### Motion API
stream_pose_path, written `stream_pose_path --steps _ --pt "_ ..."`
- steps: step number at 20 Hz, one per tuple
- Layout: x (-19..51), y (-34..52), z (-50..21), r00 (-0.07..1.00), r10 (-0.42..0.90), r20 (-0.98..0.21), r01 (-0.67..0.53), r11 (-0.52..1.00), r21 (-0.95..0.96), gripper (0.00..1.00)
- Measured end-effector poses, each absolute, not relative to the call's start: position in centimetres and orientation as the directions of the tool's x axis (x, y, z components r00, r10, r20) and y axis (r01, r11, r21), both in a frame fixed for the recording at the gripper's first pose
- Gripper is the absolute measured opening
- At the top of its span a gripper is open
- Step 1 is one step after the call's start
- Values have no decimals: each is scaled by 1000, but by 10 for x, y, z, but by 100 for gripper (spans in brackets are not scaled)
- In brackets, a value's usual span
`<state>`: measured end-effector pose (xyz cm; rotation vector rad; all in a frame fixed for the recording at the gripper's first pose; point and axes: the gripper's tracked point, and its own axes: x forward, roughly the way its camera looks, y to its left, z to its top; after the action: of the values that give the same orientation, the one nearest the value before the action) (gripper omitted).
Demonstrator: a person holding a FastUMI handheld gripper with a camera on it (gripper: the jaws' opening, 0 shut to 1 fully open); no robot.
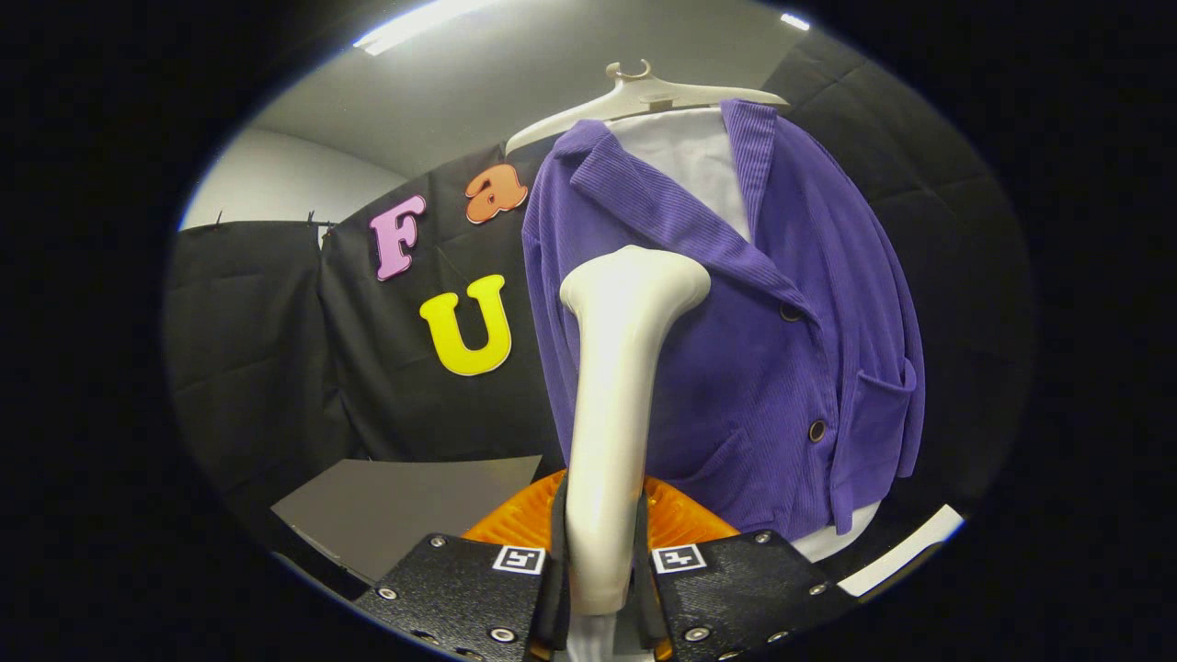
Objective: Iron the clothes twice with a garment steamer, once on the left side and once on the right side.
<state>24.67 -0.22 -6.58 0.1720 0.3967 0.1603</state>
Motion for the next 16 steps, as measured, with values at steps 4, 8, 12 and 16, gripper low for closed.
stream_pose_path --steps 4,8,12,16 --pt "229 -9 -91 892 179 -414 -100 974 205 28" --pt "212 -17 -118 873 171 -457 -76 973 219 28" --pt "195 -21 -151 841 161 -517 -48 973 225 28" --pt "169 -25 -185 802 159 -575 -38 976 216 28"
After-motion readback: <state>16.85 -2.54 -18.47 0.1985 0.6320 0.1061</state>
